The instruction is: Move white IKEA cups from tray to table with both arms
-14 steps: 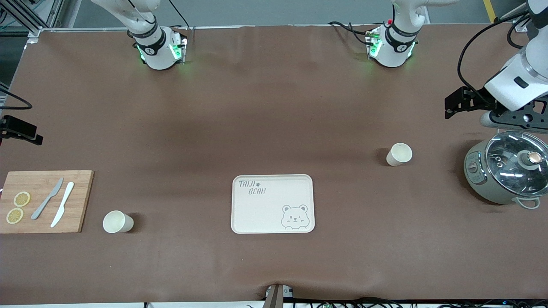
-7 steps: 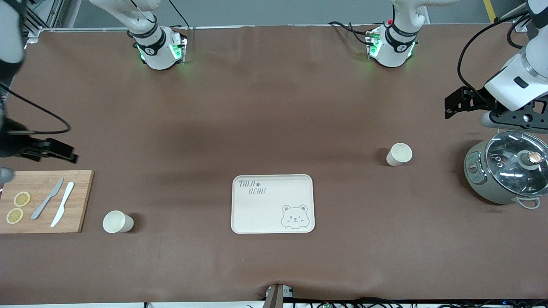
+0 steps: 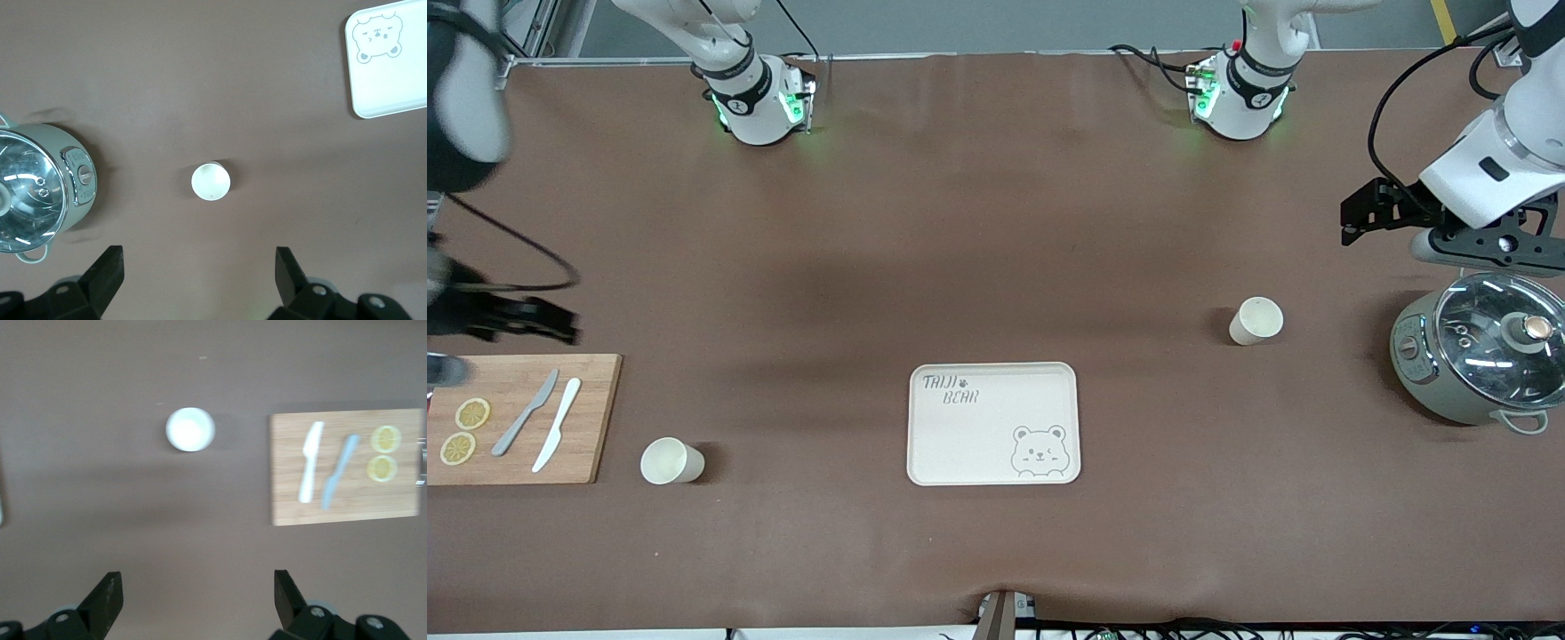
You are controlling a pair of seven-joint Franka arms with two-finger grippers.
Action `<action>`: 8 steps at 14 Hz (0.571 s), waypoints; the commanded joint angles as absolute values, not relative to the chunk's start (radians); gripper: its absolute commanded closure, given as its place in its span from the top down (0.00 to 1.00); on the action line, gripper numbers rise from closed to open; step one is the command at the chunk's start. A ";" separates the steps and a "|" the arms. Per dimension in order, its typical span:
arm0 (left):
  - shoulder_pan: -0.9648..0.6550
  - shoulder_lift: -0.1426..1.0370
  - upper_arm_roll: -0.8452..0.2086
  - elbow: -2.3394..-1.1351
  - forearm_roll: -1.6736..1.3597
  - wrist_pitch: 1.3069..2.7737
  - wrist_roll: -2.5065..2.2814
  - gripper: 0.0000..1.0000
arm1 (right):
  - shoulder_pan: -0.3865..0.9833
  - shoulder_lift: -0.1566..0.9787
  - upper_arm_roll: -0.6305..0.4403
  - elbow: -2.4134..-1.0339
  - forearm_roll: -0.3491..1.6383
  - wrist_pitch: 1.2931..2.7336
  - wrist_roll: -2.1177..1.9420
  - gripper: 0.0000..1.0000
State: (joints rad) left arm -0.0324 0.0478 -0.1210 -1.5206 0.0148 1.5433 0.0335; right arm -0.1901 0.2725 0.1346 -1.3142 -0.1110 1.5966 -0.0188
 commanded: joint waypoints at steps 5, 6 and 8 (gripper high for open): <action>-0.029 0.029 -0.126 -1.537 0.028 1.551 0.026 1.00 | -0.235 0.057 0.152 -1.526 0.013 1.591 -0.019 1.00; -0.028 0.029 -0.126 -1.537 0.028 1.551 0.026 1.00 | -0.239 0.063 0.152 -1.522 0.053 1.597 0.010 1.00; -0.028 0.029 -0.126 -1.537 0.028 1.551 0.026 1.00 | -0.239 0.093 0.149 -1.506 0.100 1.618 0.011 1.00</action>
